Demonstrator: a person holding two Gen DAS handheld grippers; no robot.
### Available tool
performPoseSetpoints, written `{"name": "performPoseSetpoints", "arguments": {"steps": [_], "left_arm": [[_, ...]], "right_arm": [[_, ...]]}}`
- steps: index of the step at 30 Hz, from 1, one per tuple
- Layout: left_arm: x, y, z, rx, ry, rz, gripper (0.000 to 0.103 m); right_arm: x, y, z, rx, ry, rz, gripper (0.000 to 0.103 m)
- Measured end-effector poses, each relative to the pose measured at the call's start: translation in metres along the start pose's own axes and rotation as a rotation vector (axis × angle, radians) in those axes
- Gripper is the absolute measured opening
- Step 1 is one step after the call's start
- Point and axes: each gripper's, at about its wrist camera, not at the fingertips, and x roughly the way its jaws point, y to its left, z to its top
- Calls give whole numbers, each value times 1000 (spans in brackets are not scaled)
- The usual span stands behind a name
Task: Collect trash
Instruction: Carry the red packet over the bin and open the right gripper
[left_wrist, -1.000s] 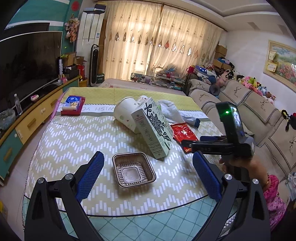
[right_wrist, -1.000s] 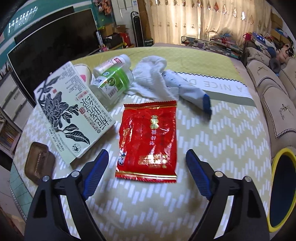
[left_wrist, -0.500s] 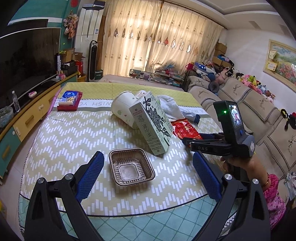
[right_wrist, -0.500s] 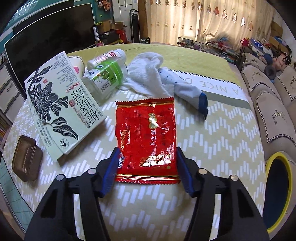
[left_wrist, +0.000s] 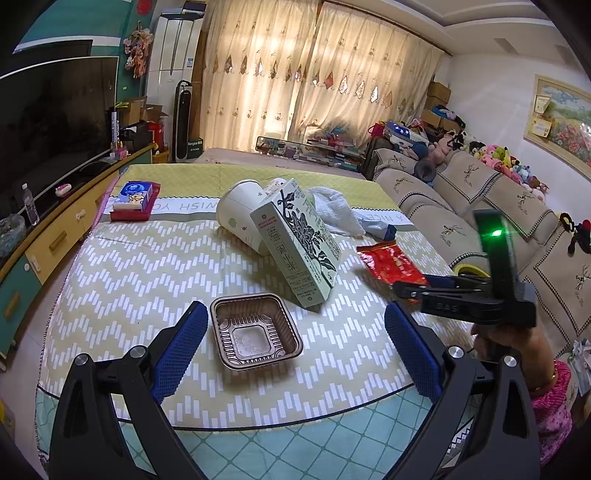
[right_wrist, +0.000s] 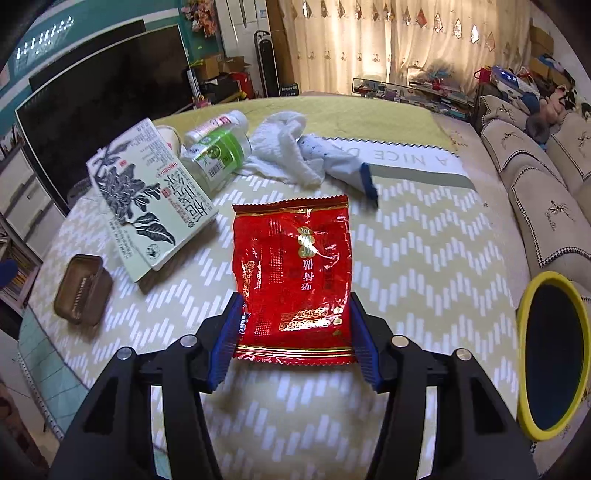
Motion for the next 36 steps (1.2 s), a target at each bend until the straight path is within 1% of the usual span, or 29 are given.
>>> {"name": "performPoseSetpoints", "arguments": {"steps": [5,10,15,23,29,32,36], "left_arm": [[3,-5,-1,12,6,-2,95],[7,-10,-1,19,16,-3,95],[13,-15,-1,27,30,-8,95],[22,-31,0,55,49,-14,95],[29,-47,1,84,65,-21,95],[32,-54,2,97,69,-23,95],[34,-60,3,109,74,-23,95]], "right_arm": [[-23,-7,-7,12,-32,17,53],[-38,-26,-14,49,-52,-4,54],[-44,-73,-25,141,-54,-76,54],[-57,-161,-55,317,-53,-213,54],[-51,-216,-74,423,-35,-289,54],[-45,-236,-82,453,-17,-314,54],[-39,-249,-87,479,-6,-337,57]]}}
